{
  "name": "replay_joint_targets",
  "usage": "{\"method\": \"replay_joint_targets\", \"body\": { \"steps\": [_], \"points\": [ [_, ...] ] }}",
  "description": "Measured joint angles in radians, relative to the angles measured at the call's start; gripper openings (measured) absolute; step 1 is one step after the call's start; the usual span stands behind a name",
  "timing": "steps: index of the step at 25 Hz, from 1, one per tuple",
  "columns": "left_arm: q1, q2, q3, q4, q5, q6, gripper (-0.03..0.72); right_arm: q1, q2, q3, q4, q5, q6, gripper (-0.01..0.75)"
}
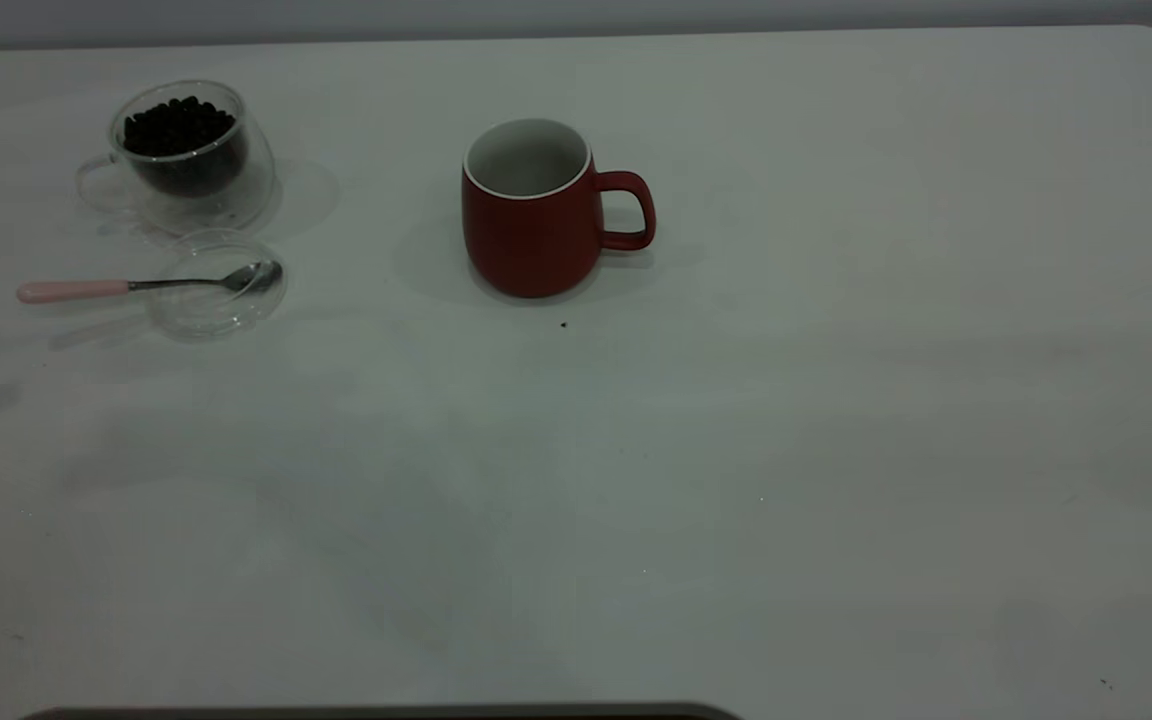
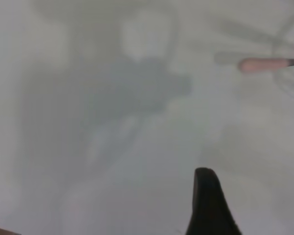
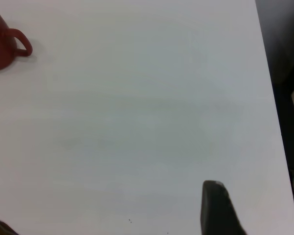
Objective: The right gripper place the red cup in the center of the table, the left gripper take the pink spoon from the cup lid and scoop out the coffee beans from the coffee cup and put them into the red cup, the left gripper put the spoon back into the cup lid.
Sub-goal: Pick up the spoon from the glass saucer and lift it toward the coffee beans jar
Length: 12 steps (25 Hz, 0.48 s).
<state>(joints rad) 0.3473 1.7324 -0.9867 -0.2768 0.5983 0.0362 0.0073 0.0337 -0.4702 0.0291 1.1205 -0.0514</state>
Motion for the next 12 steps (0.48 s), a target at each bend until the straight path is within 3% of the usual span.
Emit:
{"method": "replay_joint_targets", "body": {
  "steps": [6,10,12],
  "points": [
    [0.198,0.228,-0.072,-0.320,0.098,0.440,0.517,0.000,0.000,0.000,0.000,0.000,0.000,0.415],
    [0.275,0.355,-0.078,-0.505,0.182,0.787,0.517,0.000,0.000,0.000,0.000,0.000,0.000,0.415],
    [0.293,0.418,-0.078,-0.569,0.171,0.923,0.517,0.000,0.000,0.000,0.000,0.000,0.000,0.415]
  ]
}}
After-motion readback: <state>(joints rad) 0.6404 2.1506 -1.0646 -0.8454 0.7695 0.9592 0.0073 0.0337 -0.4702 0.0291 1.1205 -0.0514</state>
